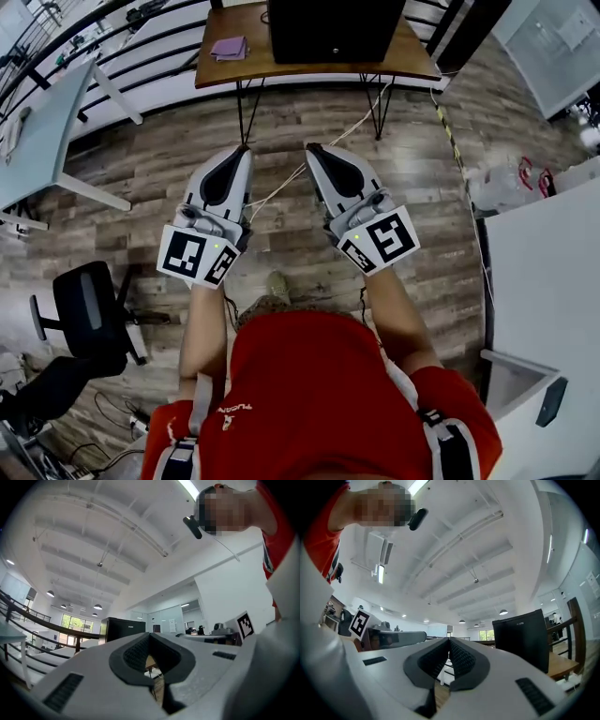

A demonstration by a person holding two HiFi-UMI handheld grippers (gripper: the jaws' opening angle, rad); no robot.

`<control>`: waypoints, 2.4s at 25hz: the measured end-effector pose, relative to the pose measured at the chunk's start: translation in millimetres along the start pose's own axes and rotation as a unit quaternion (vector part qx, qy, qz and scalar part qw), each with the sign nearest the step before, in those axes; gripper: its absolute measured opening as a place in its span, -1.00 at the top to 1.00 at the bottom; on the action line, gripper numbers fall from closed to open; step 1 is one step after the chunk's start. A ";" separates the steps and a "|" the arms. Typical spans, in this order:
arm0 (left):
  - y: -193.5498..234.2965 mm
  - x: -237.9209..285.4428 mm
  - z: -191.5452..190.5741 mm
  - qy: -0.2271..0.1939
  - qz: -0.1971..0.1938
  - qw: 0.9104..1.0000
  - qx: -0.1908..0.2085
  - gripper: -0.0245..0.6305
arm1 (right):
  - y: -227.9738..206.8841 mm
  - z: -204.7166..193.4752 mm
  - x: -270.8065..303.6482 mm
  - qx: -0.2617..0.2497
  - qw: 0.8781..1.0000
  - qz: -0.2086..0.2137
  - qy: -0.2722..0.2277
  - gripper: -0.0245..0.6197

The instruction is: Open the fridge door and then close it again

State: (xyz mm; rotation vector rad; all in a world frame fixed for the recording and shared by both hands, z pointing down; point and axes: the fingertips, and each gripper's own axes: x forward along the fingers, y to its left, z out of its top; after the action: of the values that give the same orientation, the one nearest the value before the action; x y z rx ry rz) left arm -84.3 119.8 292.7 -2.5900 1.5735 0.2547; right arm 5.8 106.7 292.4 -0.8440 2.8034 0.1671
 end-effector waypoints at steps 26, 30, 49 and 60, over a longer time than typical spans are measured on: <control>181.2 181.0 -46.3 0.012 -0.020 1.000 -0.019 0.90 | -157.8 -50.5 181.9 -0.037 0.999 -0.028 0.015 0.84; 197.9 221.7 -55.2 0.011 -0.005 1.000 -0.020 0.90 | -193.1 -61.2 200.9 -0.033 0.999 -0.012 0.018 0.84; 278.4 336.6 -97.1 0.039 0.013 0.999 -0.028 0.89 | -280.5 -93.0 263.0 -0.021 0.999 -0.015 0.033 0.84; 310.5 394.9 -122.0 0.068 -0.057 0.995 -0.035 0.50 | -301.8 -103.2 294.9 -0.030 0.997 -0.052 0.052 0.84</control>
State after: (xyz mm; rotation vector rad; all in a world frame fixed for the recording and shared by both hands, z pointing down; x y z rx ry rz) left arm -170.4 -388.2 336.1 -2.7949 1.4742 0.1274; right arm -83.7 -318.1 310.1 -1.0389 2.8538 0.1962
